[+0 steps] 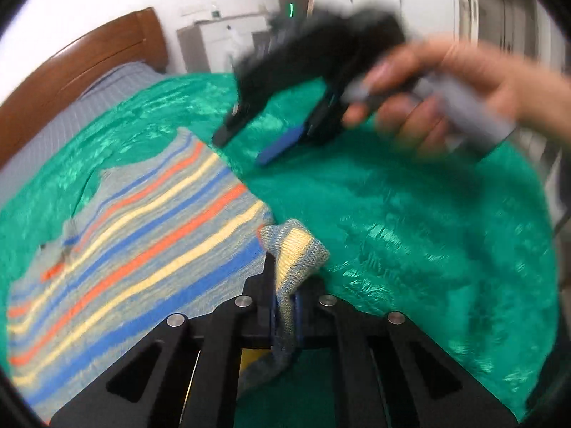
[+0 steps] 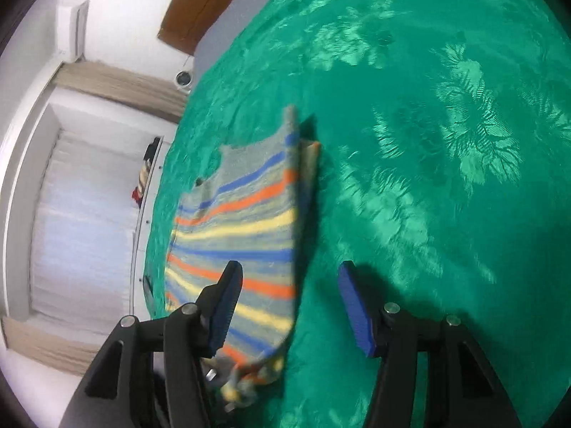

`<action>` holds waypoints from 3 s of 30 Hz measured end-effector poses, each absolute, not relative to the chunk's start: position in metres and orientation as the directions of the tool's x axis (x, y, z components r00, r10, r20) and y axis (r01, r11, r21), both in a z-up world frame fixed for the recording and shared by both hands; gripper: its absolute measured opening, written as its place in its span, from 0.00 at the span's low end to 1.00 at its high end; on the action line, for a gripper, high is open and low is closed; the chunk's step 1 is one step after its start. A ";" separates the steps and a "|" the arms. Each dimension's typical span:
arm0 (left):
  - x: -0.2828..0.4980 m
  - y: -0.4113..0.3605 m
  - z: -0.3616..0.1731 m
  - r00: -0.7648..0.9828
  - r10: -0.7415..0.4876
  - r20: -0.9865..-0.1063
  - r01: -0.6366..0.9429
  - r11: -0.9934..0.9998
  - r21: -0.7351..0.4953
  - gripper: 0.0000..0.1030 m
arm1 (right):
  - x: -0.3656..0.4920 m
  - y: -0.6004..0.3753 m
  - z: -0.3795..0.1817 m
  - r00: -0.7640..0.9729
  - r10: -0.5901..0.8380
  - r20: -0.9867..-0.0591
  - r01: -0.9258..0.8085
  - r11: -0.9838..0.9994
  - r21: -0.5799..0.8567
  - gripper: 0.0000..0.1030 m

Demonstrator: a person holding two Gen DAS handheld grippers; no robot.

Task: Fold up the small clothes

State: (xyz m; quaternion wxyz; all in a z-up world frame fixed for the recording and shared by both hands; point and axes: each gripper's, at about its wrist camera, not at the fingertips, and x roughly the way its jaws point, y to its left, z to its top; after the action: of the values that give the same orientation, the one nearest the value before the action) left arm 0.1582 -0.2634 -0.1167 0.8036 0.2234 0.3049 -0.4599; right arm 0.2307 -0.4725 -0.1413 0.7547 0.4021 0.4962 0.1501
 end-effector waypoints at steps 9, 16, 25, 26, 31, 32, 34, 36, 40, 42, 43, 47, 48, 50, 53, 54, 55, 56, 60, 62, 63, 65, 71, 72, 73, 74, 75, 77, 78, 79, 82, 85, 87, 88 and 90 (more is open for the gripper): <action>0.178 -0.185 -0.079 0.416 -0.705 -0.574 0.801 0.583 -0.136 0.05 | 0.280 -0.437 -0.154 0.602 0.536 -0.592 0.268 0.563 0.782 0.08; 0.202 -0.074 -0.067 0.495 -0.704 -0.510 0.653 0.688 -0.315 0.04 | 0.327 -0.323 -0.051 0.592 0.575 -0.564 0.012 0.694 0.720 0.08; 0.229 0.023 -0.107 0.572 -0.578 -0.581 0.416 0.816 -0.402 0.05 | 0.395 -0.156 -0.075 0.476 0.597 -0.645 -0.073 0.758 0.648 0.08; 0.232 0.029 -0.113 0.573 -0.561 -0.598 0.393 0.828 -0.401 0.05 | 0.397 -0.147 -0.083 0.468 0.599 -0.650 -0.071 0.759 0.648 0.08; 0.246 0.048 -0.135 0.560 -0.510 -0.653 0.320 0.860 -0.397 0.25 | 0.395 -0.122 -0.119 0.448 0.690 -0.568 -0.080 0.664 0.744 0.42; 0.245 0.050 -0.134 0.558 -0.511 -0.654 0.320 0.859 -0.399 0.28 | 0.391 -0.124 -0.119 0.443 0.700 -0.560 -0.085 0.655 0.751 0.52; 0.243 0.051 -0.129 0.573 -0.491 -0.656 0.318 0.871 -0.374 0.58 | 0.380 -0.133 -0.112 0.444 0.707 -0.551 -0.123 0.657 0.744 0.52; 0.239 0.052 -0.121 0.597 -0.488 -0.636 0.327 0.873 -0.362 0.78 | 0.364 -0.149 -0.100 0.463 0.681 -0.568 -0.151 0.692 0.706 0.52; 0.241 0.044 -0.105 0.625 -0.497 -0.602 0.356 0.868 -0.347 0.89 | 0.317 -0.176 -0.076 0.483 0.556 -0.677 -0.235 0.827 0.511 0.56; 0.253 0.033 -0.107 0.626 -0.466 -0.626 0.353 0.884 -0.306 0.89 | 0.290 -0.177 -0.075 0.476 0.508 -0.718 -0.284 0.861 0.421 0.57; 0.264 0.026 -0.114 0.625 -0.403 -0.669 0.329 0.913 -0.243 0.89 | 0.278 -0.171 -0.080 0.465 0.500 -0.731 -0.307 0.865 0.396 0.57; 0.286 0.020 -0.143 0.582 -0.238 -0.778 0.258 0.961 -0.102 0.83 | 0.238 -0.154 -0.119 0.420 0.398 -0.815 -0.329 0.904 0.272 0.58; 0.286 0.022 -0.142 0.577 -0.243 -0.780 0.262 0.959 -0.105 0.83 | 0.230 -0.154 -0.129 0.410 0.372 -0.833 -0.333 0.911 0.243 0.58; 0.287 0.026 -0.129 0.582 -0.255 -0.773 0.285 0.953 -0.100 0.84 | 0.218 -0.162 -0.126 0.431 0.385 -0.816 -0.335 0.908 0.251 0.58; 0.301 0.031 -0.105 0.558 -0.368 -0.744 0.344 0.918 -0.196 0.96 | 0.229 -0.190 -0.110 0.469 0.447 -0.762 -0.255 0.894 0.367 0.63; 0.312 0.031 -0.100 0.544 -0.408 -0.733 0.358 0.903 -0.237 0.98 | 0.235 -0.200 -0.105 0.493 0.459 -0.739 -0.221 0.887 0.404 0.69; 0.327 0.030 -0.098 0.518 -0.447 -0.730 0.371 0.886 -0.279 1.00 | 0.247 -0.215 -0.102 0.518 0.474 -0.712 -0.172 0.873 0.456 0.72; 0.343 0.026 -0.100 0.472 -0.474 -0.743 0.380 0.870 -0.314 1.00 | 0.256 -0.225 -0.102 0.528 0.490 -0.694 -0.139 0.856 0.499 0.72; 0.402 0.003 -0.135 0.294 -0.481 -0.826 0.351 0.858 -0.375 0.98 | 0.293 -0.252 -0.133 0.493 0.607 -0.623 0.016 0.710 0.704 0.72; 0.413 -0.005 -0.147 0.268 -0.490 -0.829 0.346 0.853 -0.392 0.98 | 0.305 -0.250 -0.153 0.471 0.655 -0.591 0.053 0.648 0.760 0.69; 0.411 -0.009 -0.147 0.287 -0.483 -0.827 0.355 0.856 -0.377 0.96 | 0.309 -0.245 -0.157 0.467 0.646 -0.604 0.047 0.664 0.746 0.60; 0.408 -0.015 -0.146 0.339 -0.440 -0.832 0.371 0.875 -0.312 0.68 | 0.313 -0.230 -0.152 0.468 0.575 -0.671 0.005 0.757 0.653 0.44; 0.392 -0.017 -0.121 0.387 -0.480 -0.787 0.405 0.855 -0.323 0.19 | 0.292 -0.173 -0.099 0.589 0.310 -0.747 -0.206 0.951 0.232 0.24; 0.389 -0.016 -0.112 0.406 -0.486 -0.774 0.413 0.853 -0.320 0.19 | 0.288 -0.171 -0.089 0.607 0.304 -0.734 -0.223 0.952 0.211 0.24; 0.385 -0.016 -0.099 0.432 -0.493 -0.755 0.422 0.850 -0.314 0.19 | 0.282 -0.170 -0.075 0.636 0.304 -0.709 -0.240 0.951 0.193 0.23; 0.383 -0.016 -0.086 0.460 -0.497 -0.736 0.430 0.850 -0.305 0.19 | 0.278 -0.169 -0.065 0.657 0.304 -0.690 -0.249 0.951 0.183 0.23; 0.380 -0.014 -0.075 0.485 -0.497 -0.720 0.435 0.851 -0.294 0.19 | 0.275 -0.170 -0.054 0.678 0.303 -0.669 -0.255 0.951 0.173 0.23; 0.381 -0.017 -0.058 0.532 -0.484 -0.695 0.439 0.859 -0.262 0.22 | 0.275 -0.175 -0.031 0.714 0.312 -0.627 -0.260 0.949 0.175 0.23; 0.384 -0.023 -0.057 0.544 -0.464 -0.700 0.430 0.870 -0.242 0.33 | 0.279 -0.178 -0.026 0.715 0.317 -0.624 -0.256 0.948 0.187 0.23; 0.388 -0.028 -0.060 0.548 -0.445 -0.708 0.420 0.879 -0.228 0.51 | 0.284 -0.183 -0.023 0.712 0.321 -0.624 -0.246 0.947 0.207 0.24; 0.386 -0.033 -0.079 0.589 -0.352 -0.727 0.374 0.917 -0.141 0.81 | 0.295 -0.205 -0.030 0.680 0.264 -0.683 -0.164 0.964 0.209 0.42; 0.355 -0.031 -0.088 0.659 -0.267 -0.703 0.352 0.936 -0.025 0.84 | 0.290 -0.215 -0.047 0.659 0.173 -0.732 -0.093 0.984 0.149 0.85; 0.332 -0.028 -0.089 0.717 -0.220 -0.662 0.334 0.941 0.049 0.91 | 0.274 -0.219 -0.055 0.648 0.103 -0.754 -0.068 0.995 0.077 0.86; 0.318 -0.027 -0.086 0.755 -0.197 -0.626 0.323 0.942 0.092 0.97 | 0.261 -0.218 -0.058 0.645 0.052 -0.763 -0.058 0.998 0.019 0.88; 0.289 -0.029 -0.078 0.825 -0.153 -0.544 0.291 0.941 0.176 0.99 | 0.238 -0.216 -0.054 0.657 -0.007 -0.754 -0.052 0.997 -0.054 0.94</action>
State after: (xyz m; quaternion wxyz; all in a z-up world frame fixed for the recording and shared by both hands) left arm 0.2885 -0.0287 -0.0777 0.9468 0.1264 0.2718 -0.1172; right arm 0.2385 -0.2159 -0.0541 0.9096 -0.0356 0.4138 0.0124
